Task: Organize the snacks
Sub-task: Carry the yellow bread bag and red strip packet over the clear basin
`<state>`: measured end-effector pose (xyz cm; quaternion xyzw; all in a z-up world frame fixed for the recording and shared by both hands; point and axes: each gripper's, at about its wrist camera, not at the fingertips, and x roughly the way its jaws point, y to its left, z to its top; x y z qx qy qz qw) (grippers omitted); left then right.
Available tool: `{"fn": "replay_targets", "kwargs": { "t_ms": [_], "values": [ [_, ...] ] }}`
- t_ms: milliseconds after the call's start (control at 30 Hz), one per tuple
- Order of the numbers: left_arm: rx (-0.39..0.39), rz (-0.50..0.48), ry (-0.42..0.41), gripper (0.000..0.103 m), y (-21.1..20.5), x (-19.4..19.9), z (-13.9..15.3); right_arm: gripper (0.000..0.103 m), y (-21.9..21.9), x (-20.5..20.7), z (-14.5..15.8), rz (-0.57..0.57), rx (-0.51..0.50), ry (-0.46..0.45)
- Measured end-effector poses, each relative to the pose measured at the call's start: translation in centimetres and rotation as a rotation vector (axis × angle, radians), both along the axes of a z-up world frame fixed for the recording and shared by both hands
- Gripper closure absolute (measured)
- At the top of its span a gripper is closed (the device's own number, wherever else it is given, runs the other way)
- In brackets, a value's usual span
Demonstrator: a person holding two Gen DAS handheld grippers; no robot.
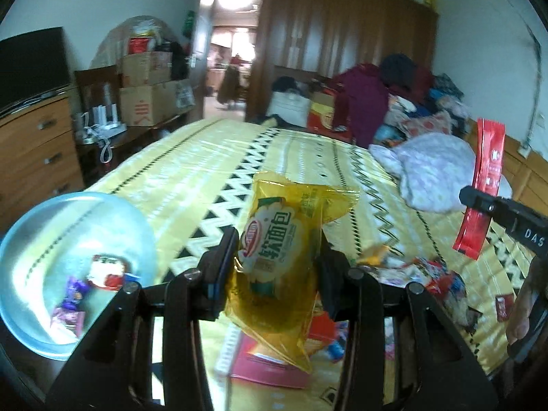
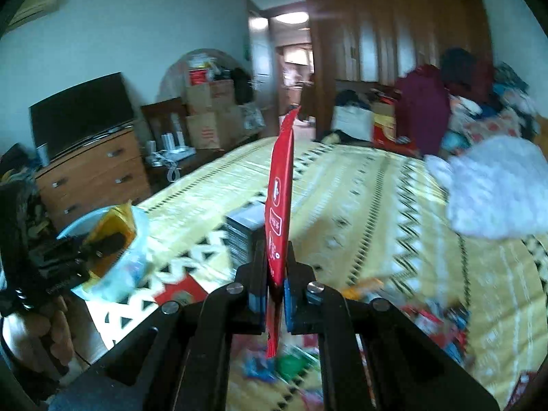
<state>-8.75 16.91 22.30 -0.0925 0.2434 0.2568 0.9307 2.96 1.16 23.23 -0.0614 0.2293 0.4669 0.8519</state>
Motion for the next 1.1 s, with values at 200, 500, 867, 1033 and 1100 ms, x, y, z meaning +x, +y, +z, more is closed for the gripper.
{"fn": "replay_targets", "kwargs": {
  "t_ms": [200, 500, 867, 1033, 1100],
  "values": [
    [-0.037, 0.063, -0.027, 0.060, 3.9, -2.7, -0.1, 0.094, 7.2, -3.6, 3.1, 0.138, 0.016, -0.042],
    [-0.072, 0.106, -0.054, 0.060, 6.9, -5.0, -0.1, 0.094, 13.1, -8.0, 5.1, 0.277, 0.047, -0.034],
    [-0.044, 0.100, -0.037, 0.060, 7.6, -7.1, -0.2, 0.094, 12.7, -9.2, 4.4, 0.339, 0.078, 0.045],
    [-0.061, 0.043, -0.021, 0.060, 5.2, -6.1, -1.4, 0.094, 8.0, -9.3, 1.1, 0.284, 0.037, 0.040],
    [-0.074, 0.018, -0.011, 0.060, 4.4, -5.4, -1.9, 0.093, 5.4, -8.9, -0.3, 0.238, 0.019, 0.044]
  ]
}}
